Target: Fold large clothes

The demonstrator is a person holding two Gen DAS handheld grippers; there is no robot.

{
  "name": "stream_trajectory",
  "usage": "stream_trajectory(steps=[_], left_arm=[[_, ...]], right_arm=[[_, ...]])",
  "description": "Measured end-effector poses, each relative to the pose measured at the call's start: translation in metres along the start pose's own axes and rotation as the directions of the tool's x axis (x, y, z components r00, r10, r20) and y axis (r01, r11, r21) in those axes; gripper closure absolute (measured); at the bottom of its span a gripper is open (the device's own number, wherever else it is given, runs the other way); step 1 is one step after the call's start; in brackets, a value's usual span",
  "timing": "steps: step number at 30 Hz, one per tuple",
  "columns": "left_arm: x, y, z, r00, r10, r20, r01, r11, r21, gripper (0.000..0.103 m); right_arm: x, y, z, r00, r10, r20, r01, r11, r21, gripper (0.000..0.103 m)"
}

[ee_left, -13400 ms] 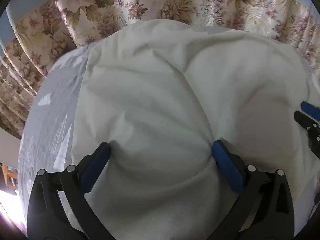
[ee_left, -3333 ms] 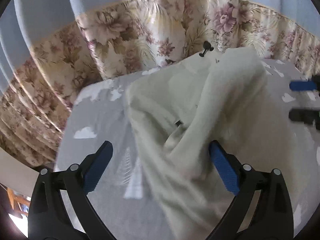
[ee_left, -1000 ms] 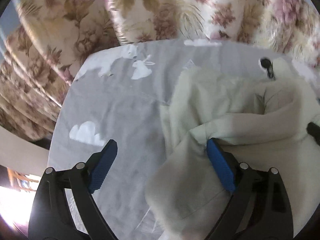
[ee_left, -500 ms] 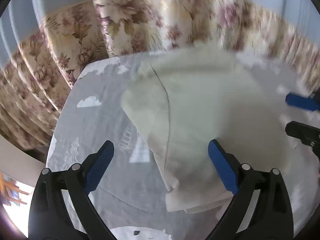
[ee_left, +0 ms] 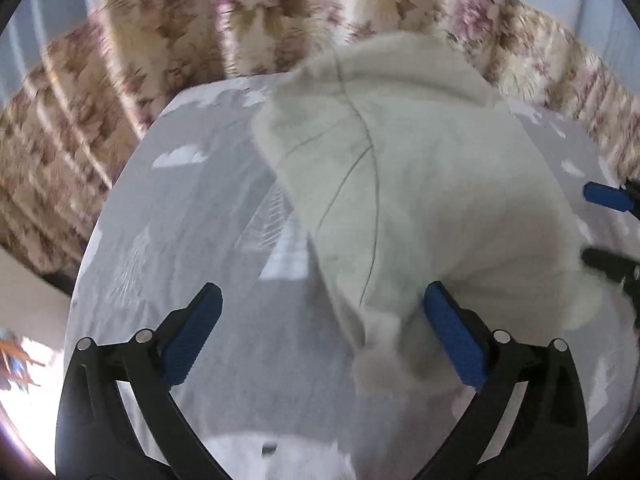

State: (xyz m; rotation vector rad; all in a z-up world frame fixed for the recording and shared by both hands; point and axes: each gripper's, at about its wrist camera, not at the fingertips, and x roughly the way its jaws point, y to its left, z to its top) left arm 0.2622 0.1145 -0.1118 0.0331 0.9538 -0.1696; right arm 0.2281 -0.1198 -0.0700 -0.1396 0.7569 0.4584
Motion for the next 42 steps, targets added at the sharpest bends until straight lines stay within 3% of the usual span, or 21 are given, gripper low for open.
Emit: stream_trajectory(steps=[4, 8, 10, 13, 17, 19, 23, 26, 28, 32, 35, 37, 39, 42], left_arm=[[-0.007, 0.014, -0.001, 0.999, -0.026, 0.033, 0.029, 0.992, -0.123, 0.003], [0.006, 0.012, -0.003, 0.996, -0.078, 0.031, 0.084, 0.967, -0.24, 0.003], [0.013, 0.0, -0.003, 0.995, -0.093, 0.021, 0.095, 0.965, -0.244, 0.003], [0.015, -0.017, -0.003, 0.998, -0.04, 0.05, 0.05, 0.974, -0.221, 0.003], [0.017, -0.017, -0.004, 0.997, -0.05, 0.064, 0.065, 0.967, -0.248, 0.003], [0.012, -0.015, -0.004, 0.995, -0.059, 0.08, 0.077, 0.968, -0.237, 0.003], [-0.004, -0.026, -0.005, 0.992, -0.01, 0.123, 0.023, 0.995, -0.101, 0.003], [-0.006, -0.04, -0.01, 0.985, 0.007, 0.173, -0.009, 1.0, 0.006, 0.003], [-0.002, -0.039, -0.011, 0.981, -0.051, 0.189, 0.048, 0.999, 0.022, 0.003], [0.016, -0.021, -0.011, 0.97, -0.194, 0.144, 0.203, 0.978, -0.05, 0.003], [0.019, -0.013, -0.009, 0.952, -0.283, 0.114, 0.293, 0.953, -0.079, 0.003], [0.018, -0.006, -0.008, 0.929, -0.353, 0.108, 0.364, 0.926, -0.103, 0.003], [0.015, -0.003, -0.01, 0.917, -0.38, 0.12, 0.392, 0.915, -0.098, 0.003], [0.018, -0.013, -0.014, 0.921, -0.369, 0.122, 0.379, 0.923, -0.07, 0.003]], right_arm=[[-0.016, -0.017, -0.01, 0.991, -0.064, 0.117, 0.035, 0.971, 0.237, 0.016], [0.004, -0.023, -0.027, 0.993, -0.037, 0.11, -0.014, 0.902, 0.431, 0.016], [0.018, -0.026, -0.029, 0.995, -0.022, 0.1, -0.028, 0.878, 0.478, 0.016], [0.026, -0.026, -0.037, 0.992, -0.021, 0.126, -0.05, 0.844, 0.534, 0.016], [0.033, -0.023, -0.041, 0.986, -0.017, 0.164, -0.076, 0.833, 0.548, 0.016], [0.031, -0.021, -0.037, 0.985, -0.01, 0.17, -0.082, 0.846, 0.527, 0.016], [0.012, -0.009, -0.02, 0.979, -0.076, 0.191, -0.004, 0.922, 0.388, 0.016], [0.012, -0.007, -0.012, 0.98, -0.06, 0.192, -0.011, 0.937, 0.349, 0.016], [0.019, -0.009, -0.012, 0.983, -0.017, 0.184, -0.049, 0.936, 0.348, 0.016], [0.035, -0.012, -0.015, 0.991, 0.039, 0.132, -0.085, 0.928, 0.363, 0.016], [0.036, -0.018, -0.016, 0.987, 0.102, 0.124, -0.142, 0.916, 0.375, 0.016], [0.031, -0.026, -0.014, 0.986, 0.113, 0.122, -0.151, 0.917, 0.369, 0.016], [0.029, -0.031, -0.011, 0.989, 0.095, 0.112, -0.13, 0.922, 0.364, 0.016], [0.033, -0.032, -0.013, 0.988, 0.108, 0.111, -0.144, 0.906, 0.398, 0.016]])
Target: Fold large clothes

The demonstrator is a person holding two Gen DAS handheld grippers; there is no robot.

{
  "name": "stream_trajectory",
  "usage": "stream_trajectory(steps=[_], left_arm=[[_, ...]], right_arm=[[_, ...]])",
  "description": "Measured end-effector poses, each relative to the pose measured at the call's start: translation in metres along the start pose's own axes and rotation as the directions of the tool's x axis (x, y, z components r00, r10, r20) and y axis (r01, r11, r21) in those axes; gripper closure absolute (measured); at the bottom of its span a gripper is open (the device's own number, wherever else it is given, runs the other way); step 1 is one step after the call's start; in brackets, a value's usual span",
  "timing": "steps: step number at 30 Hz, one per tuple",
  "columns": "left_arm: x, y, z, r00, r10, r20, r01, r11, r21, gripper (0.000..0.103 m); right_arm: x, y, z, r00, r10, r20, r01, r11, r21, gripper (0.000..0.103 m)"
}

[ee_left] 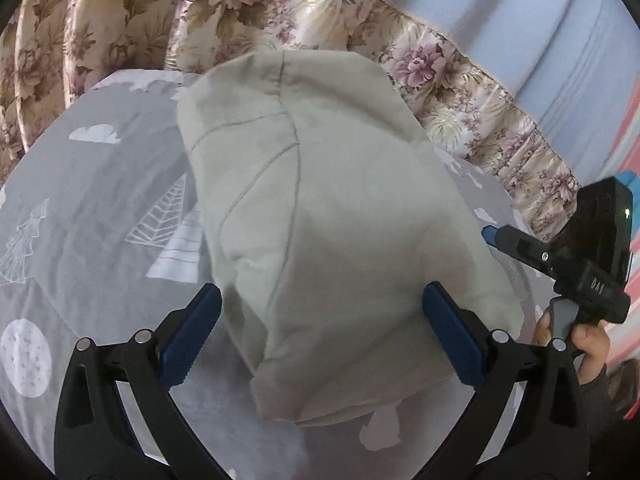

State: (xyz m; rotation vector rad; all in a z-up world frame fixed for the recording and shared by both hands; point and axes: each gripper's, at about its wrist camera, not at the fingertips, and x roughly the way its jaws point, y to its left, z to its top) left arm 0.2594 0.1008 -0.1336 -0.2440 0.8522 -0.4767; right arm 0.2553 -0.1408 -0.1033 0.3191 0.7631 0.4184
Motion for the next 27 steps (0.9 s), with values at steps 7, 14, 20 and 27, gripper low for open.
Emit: stream_trajectory(steps=[7, 14, 20, 27], left_arm=[[0.025, -0.001, -0.003, 0.997, -0.002, -0.083, -0.002, 0.999, -0.043, 0.003], [0.033, -0.006, 0.002, 0.997, 0.027, -0.07, -0.027, 1.0, -0.004, 0.016], [0.026, -0.015, 0.004, 0.999, 0.026, -0.038, -0.025, 1.0, 0.018, 0.048], [-0.005, -0.041, 0.015, 0.994, 0.081, 0.072, -0.086, 0.994, 0.063, 0.071]], right_arm=[[0.02, -0.006, -0.021, 1.0, -0.019, 0.016, 0.017, 0.991, 0.13, 0.016], [0.039, -0.003, -0.025, 1.0, 0.009, 0.024, -0.013, 0.989, 0.146, 0.027], [0.038, 0.012, -0.02, 1.0, -0.009, 0.029, 0.008, 0.999, 0.052, 0.048], [0.008, 0.026, -0.003, 0.992, 0.016, 0.124, -0.008, 0.998, -0.058, 0.061]])
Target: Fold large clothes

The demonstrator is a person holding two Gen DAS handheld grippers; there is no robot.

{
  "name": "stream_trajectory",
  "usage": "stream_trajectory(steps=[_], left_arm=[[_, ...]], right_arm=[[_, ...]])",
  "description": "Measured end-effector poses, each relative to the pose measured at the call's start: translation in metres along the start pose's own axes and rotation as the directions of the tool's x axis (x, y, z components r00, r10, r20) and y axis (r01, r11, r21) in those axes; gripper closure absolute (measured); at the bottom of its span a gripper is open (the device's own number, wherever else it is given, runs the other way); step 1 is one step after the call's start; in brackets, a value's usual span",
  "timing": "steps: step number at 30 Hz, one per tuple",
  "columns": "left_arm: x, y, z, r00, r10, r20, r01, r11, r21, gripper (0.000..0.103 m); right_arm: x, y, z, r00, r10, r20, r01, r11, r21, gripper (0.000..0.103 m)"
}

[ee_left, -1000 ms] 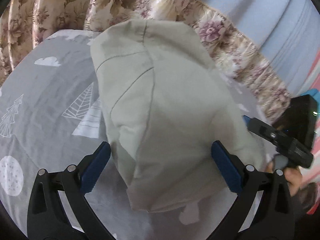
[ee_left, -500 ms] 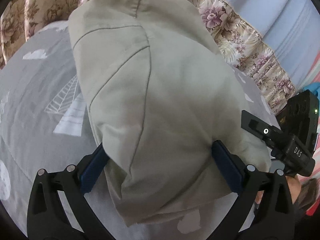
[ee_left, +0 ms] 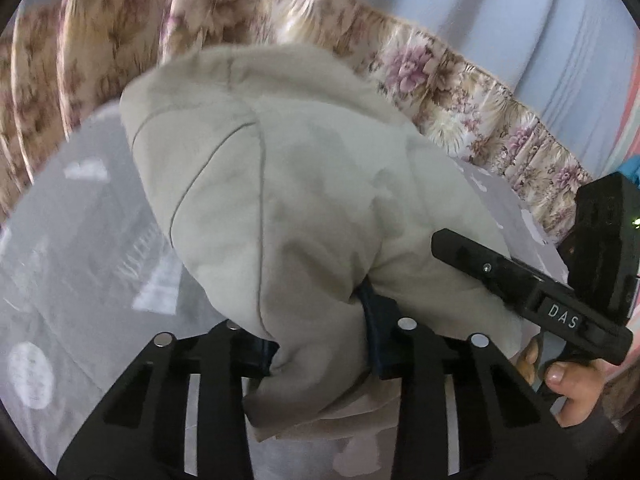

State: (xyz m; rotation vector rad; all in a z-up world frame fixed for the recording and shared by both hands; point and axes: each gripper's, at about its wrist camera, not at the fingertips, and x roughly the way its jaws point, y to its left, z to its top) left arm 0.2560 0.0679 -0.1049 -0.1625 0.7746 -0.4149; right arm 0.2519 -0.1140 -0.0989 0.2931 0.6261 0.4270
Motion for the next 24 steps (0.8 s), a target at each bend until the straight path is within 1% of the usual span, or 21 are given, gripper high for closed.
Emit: stream_trajectory(steps=[1, 4, 6, 8, 10, 13, 14, 17, 19, 20, 21, 22, 23, 24], left_arm=[[-0.007, -0.01, 0.003, 1.0, 0.011, 0.018, -0.012, 1.0, 0.02, 0.072], [-0.022, -0.035, 0.008, 0.998, 0.009, 0.06, -0.013, 0.998, 0.061, 0.072], [-0.026, -0.064, 0.012, 0.997, 0.003, 0.083, -0.012, 0.995, 0.104, 0.073], [-0.021, -0.088, 0.012, 0.997, -0.017, 0.081, 0.007, 0.992, 0.125, 0.073], [-0.009, -0.112, 0.004, 0.998, -0.043, 0.049, 0.035, 0.988, 0.149, 0.073], [0.02, -0.151, -0.019, 0.997, -0.074, -0.038, 0.079, 0.981, 0.175, 0.073], [0.024, -0.158, -0.025, 0.995, -0.081, -0.051, 0.089, 0.979, 0.181, 0.073], [0.027, -0.183, -0.042, 0.989, -0.123, -0.076, 0.136, 0.969, 0.206, 0.071], [0.027, -0.187, -0.053, 0.986, -0.13, -0.103, 0.149, 0.967, 0.206, 0.066], [0.03, -0.187, -0.059, 0.985, -0.118, -0.122, 0.141, 0.969, 0.203, 0.059], [0.032, -0.184, -0.066, 0.984, -0.111, -0.143, 0.138, 0.971, 0.193, 0.056], [0.034, -0.18, -0.071, 0.981, -0.113, -0.161, 0.14, 0.975, 0.174, 0.046], [0.035, -0.175, -0.075, 0.977, -0.118, -0.177, 0.146, 0.977, 0.155, 0.036], [0.035, -0.169, -0.079, 0.974, -0.118, -0.193, 0.145, 0.981, 0.132, 0.034]], right_arm=[[-0.008, -0.001, 0.004, 1.0, 0.002, 0.017, -0.002, 1.0, -0.004, 0.062], [-0.039, -0.008, 0.014, 0.997, -0.015, 0.075, 0.016, 1.0, -0.025, 0.062], [-0.062, -0.017, 0.016, 0.994, -0.047, 0.095, 0.052, 0.997, -0.049, 0.062], [-0.081, -0.033, 0.013, 0.991, -0.086, 0.099, 0.09, 0.995, -0.045, 0.062], [-0.102, -0.054, 0.004, 0.985, -0.144, 0.092, 0.147, 0.989, -0.034, 0.062], [-0.128, -0.081, -0.012, 0.968, -0.242, 0.062, 0.245, 0.969, -0.042, 0.063], [-0.14, -0.089, -0.02, 0.961, -0.272, 0.057, 0.275, 0.961, -0.041, 0.063], [-0.162, -0.105, -0.034, 0.943, -0.327, 0.054, 0.329, 0.944, -0.02, 0.062], [-0.166, -0.119, -0.046, 0.934, -0.357, 0.008, 0.357, 0.934, 0.016, 0.06], [-0.166, -0.122, -0.05, 0.932, -0.361, -0.003, 0.361, 0.932, 0.019, 0.058], [-0.169, -0.125, -0.054, 0.929, -0.37, -0.012, 0.37, 0.929, 0.006, 0.053], [-0.174, -0.126, -0.056, 0.923, -0.384, -0.008, 0.384, 0.923, -0.011, 0.048], [-0.18, -0.125, -0.056, 0.909, -0.416, 0.008, 0.416, 0.908, -0.042, 0.045], [-0.183, -0.123, -0.055, 0.896, -0.443, 0.012, 0.443, 0.893, -0.076, 0.042]])
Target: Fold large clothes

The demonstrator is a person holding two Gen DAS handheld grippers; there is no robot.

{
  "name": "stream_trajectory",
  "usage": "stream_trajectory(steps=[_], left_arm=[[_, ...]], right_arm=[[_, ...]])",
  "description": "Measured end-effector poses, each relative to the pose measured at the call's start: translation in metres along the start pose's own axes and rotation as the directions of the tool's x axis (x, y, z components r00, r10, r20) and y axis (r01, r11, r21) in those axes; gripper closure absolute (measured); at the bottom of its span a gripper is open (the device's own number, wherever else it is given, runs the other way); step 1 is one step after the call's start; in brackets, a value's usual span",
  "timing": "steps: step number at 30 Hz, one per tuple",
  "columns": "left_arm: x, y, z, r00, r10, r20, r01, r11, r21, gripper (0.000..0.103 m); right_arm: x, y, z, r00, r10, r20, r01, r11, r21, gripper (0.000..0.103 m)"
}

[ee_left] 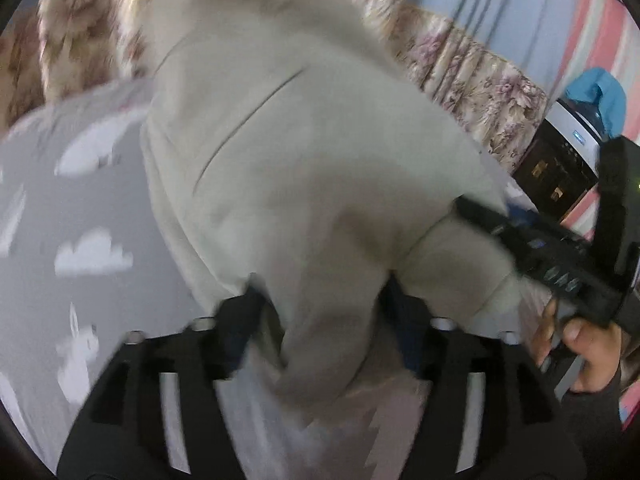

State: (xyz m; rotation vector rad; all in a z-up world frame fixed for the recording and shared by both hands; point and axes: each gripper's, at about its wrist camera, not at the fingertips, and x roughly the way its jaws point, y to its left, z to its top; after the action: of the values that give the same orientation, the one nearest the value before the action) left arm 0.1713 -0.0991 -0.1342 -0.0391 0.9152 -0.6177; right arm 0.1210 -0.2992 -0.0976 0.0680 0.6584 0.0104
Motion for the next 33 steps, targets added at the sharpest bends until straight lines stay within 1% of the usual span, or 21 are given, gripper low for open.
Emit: stream_trajectory(steps=[2, 4, 6, 8, 9, 10, 12, 13, 14, 15, 17, 18, 20, 21, 23, 25, 26, 28, 30, 31, 33], left_arm=[[-0.002, 0.011, -0.011, 1.0, 0.005, -0.019, -0.006, 0.999, -0.034, 0.022], [-0.008, 0.016, -0.02, 0.999, 0.05, -0.021, -0.051, 0.998, -0.038, 0.016], [-0.02, 0.019, -0.026, 0.995, 0.103, -0.01, -0.103, 0.994, -0.023, 0.014], [-0.028, 0.021, -0.029, 0.988, 0.158, -0.002, -0.158, 0.987, -0.007, 0.008], [-0.033, 0.022, -0.029, 0.982, 0.191, 0.003, -0.191, 0.982, -0.001, 0.007], [-0.041, 0.025, -0.032, 0.971, 0.237, 0.011, -0.237, 0.972, 0.004, 0.007], [-0.055, 0.03, -0.032, 0.964, 0.266, 0.019, -0.266, 0.964, -0.006, 0.006], [-0.064, 0.029, -0.032, 0.953, 0.301, 0.027, -0.3, 0.954, -0.012, 0.005], [-0.072, 0.028, -0.031, 0.938, 0.343, 0.039, -0.343, 0.939, -0.01, 0.003], [-0.083, 0.024, -0.03, 0.917, 0.393, 0.067, -0.394, 0.919, -0.005, 0.003], [-0.096, 0.018, -0.026, 0.894, 0.435, 0.108, -0.437, 0.899, -0.008, 0.003], [-0.102, 0.014, -0.024, 0.888, 0.443, 0.124, -0.445, 0.896, -0.014, 0.003], [-0.112, 0.005, -0.021, 0.888, 0.437, 0.144, -0.439, 0.898, -0.018, 0.003], [-0.117, 0.001, -0.021, 0.882, 0.446, 0.149, -0.448, 0.894, -0.025, 0.003], [-0.123, -0.008, -0.021, 0.87, 0.464, 0.165, -0.466, 0.884, -0.029, 0.003], [-0.132, -0.018, -0.024, 0.869, 0.453, 0.197, -0.458, 0.889, -0.021, 0.003], [-0.135, -0.023, -0.024, 0.868, 0.449, 0.21, -0.455, 0.89, -0.027, 0.003], [-0.147, -0.029, -0.025, 0.849, 0.472, 0.237, -0.473, 0.879, -0.059, 0.003], [-0.156, -0.034, -0.025, 0.819, 0.522, 0.237, -0.516, 0.852, -0.092, 0.003], [-0.159, -0.036, -0.024, 0.812, 0.533, 0.239, -0.527, 0.845, -0.094, 0.003], [-0.17, -0.04, -0.025, 0.787, 0.558, 0.261, -0.553, 0.827, -0.1, 0.003]], right_arm=[[-0.005, 0.003, 0.002, 1.0, -0.023, 0.005, 0.023, 0.997, -0.071, 0.041], [-0.008, 0.01, 0.004, 0.999, -0.041, 0.004, 0.041, 0.989, -0.14, 0.04], [-0.008, 0.016, 0.003, 0.997, -0.071, 0.0, 0.07, 0.978, -0.198, 0.039], [-0.011, 0.016, 0.001, 0.997, -0.081, 0.001, 0.079, 0.973, -0.218, 0.038], [-0.01, 0.014, -0.001, 0.996, -0.089, -0.013, 0.084, 0.97, -0.227, 0.037], [-0.012, 0.015, -0.004, 0.995, -0.096, -0.015, 0.089, 0.967, -0.237, 0.034], [-0.021, 0.011, -0.006, 0.995, -0.097, -0.012, 0.091, 0.965, -0.245, 0.032], [-0.027, 0.006, -0.006, 0.996, -0.084, -0.014, 0.079, 0.972, -0.223, 0.028], [-0.036, 0.0, -0.003, 0.998, -0.068, -0.01, 0.066, 0.982, -0.179, 0.025], [-0.043, -0.001, -0.003, 0.998, -0.059, -0.002, 0.058, 0.987, -0.152, 0.021], [-0.059, -0.001, 0.0, 0.999, -0.033, 0.034, 0.036, 0.995, -0.096, 0.012], [-0.069, 0.002, 0.0, 0.999, -0.008, 0.053, 0.012, 0.998, -0.068, 0.003], [-0.078, 0.008, -0.001, 0.999, 0.007, 0.051, -0.006, 1.0, -0.026, 0.002], [-0.082, 0.012, -0.002, 0.999, -0.014, 0.048, 0.014, 1.0, -0.004, 0.002], [-0.09, 0.018, -0.003, 0.996, -0.033, 0.079, 0.032, 0.999, 0.014, 0.002], [-0.102, 0.024, -0.004, 0.993, -0.009, 0.116, 0.002, 0.998, 0.058, 0.002], [-0.107, 0.027, -0.003, 0.993, -0.006, 0.119, -0.003, 0.997, 0.078, 0.002], [-0.111, 0.033, -0.002, 0.994, -0.028, 0.107, 0.016, 0.994, 0.105, 0.002], [-0.118, 0.042, 0.001, 0.994, -0.057, 0.089, 0.047, 0.992, 0.114, 0.002], [-0.122, 0.047, 0.001, 0.994, -0.061, 0.091, 0.05, 0.992, 0.116, 0.002], [-0.13, 0.053, 0.003, 0.994, -0.057, 0.096, 0.046, 0.992, 0.118, 0.002]])
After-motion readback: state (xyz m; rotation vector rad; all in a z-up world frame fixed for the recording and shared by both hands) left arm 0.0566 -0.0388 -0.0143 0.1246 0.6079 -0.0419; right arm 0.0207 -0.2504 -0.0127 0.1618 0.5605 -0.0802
